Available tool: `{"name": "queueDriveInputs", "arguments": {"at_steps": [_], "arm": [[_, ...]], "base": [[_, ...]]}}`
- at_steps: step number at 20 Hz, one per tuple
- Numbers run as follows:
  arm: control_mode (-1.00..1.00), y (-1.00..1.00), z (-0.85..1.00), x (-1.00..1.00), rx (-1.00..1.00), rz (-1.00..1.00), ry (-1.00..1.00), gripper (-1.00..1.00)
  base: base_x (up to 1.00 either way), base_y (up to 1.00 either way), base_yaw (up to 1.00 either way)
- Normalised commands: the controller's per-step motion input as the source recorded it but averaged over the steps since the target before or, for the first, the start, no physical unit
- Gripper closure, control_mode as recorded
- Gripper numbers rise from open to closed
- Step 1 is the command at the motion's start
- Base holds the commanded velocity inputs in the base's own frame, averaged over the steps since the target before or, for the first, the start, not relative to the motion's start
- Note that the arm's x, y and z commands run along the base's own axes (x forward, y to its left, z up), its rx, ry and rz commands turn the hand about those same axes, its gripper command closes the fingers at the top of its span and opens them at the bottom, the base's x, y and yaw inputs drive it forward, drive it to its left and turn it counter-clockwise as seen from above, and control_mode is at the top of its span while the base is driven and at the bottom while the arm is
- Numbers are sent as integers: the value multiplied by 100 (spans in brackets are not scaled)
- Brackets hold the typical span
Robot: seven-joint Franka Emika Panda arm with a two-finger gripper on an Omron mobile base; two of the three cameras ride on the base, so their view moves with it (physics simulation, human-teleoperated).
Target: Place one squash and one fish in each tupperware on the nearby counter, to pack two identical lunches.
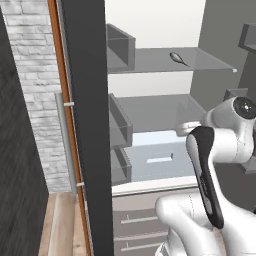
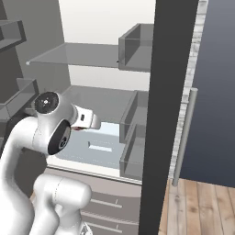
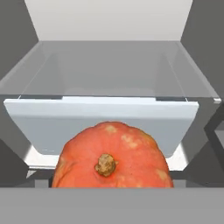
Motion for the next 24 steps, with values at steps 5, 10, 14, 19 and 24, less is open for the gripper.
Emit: {"name": "queueDriveInputs", "arguments": {"at_steps": [5, 10, 14, 19, 24], "arm": [[-100, 19, 37, -100, -5, 6, 3, 100], [-100, 16, 41, -74, -7, 1, 6, 100], [100, 0, 0, 0, 0, 0, 0, 100], [100, 0, 0, 0, 0, 0, 0, 100], [100, 0, 0, 0, 0, 0, 0, 100]], "base": [[0, 0, 0], [0, 0, 0], [-73, -4, 0], [-96, -11, 0], [-89, -6, 0]]}}
